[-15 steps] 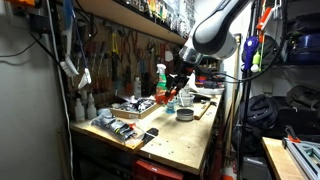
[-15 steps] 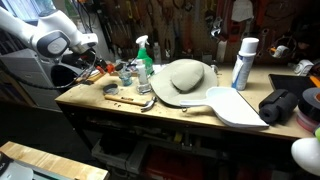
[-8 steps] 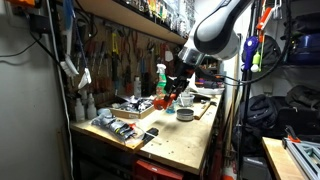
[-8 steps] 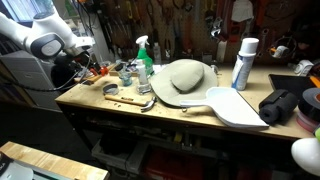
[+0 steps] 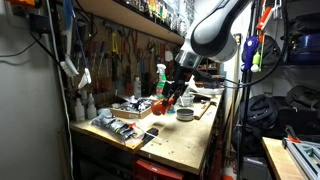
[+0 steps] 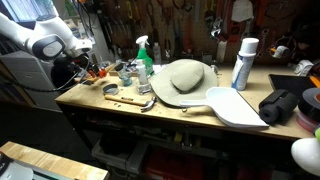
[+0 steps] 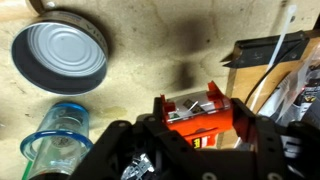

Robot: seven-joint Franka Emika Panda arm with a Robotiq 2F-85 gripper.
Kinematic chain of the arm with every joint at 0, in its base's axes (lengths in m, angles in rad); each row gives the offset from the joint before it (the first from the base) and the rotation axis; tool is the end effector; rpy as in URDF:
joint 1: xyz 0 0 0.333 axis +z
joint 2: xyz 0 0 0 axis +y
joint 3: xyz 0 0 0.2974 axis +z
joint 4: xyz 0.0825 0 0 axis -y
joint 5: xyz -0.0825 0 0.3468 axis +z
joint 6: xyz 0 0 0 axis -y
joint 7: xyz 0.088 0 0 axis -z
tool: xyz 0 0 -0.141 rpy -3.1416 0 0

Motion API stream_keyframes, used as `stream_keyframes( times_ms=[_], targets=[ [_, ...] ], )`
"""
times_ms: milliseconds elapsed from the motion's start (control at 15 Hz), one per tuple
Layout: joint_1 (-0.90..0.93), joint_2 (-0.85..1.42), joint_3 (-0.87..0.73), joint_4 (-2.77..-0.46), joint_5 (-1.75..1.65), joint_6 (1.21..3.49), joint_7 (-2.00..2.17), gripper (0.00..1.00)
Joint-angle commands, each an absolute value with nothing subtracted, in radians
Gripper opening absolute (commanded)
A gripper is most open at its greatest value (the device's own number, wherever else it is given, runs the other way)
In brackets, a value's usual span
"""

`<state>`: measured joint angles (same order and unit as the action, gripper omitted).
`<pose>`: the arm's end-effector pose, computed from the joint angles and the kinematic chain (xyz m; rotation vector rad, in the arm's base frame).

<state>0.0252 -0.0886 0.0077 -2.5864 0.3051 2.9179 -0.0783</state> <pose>0.4661 -0.0011 0.3143 -2.9469 0.2541 -0.6286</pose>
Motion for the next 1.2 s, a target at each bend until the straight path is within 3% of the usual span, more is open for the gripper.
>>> stream_keyframes(
  times_ms=[0, 867, 933, 1133],
  targets=[
    [0.049, -0.059, 0.027, -2.548, 0.325, 2.896, -0.051, 0.42],
    [0.032, 0.124, 0.022, -2.381, 0.290, 2.887, -0.016, 0.45],
    [0.031, 0.133, 0.020, -2.373, 0.288, 2.885, -0.017, 0.92],
    [0.007, 0.138, 0.024, -2.357, 0.252, 2.869, -0.021, 1.00]
  ],
)
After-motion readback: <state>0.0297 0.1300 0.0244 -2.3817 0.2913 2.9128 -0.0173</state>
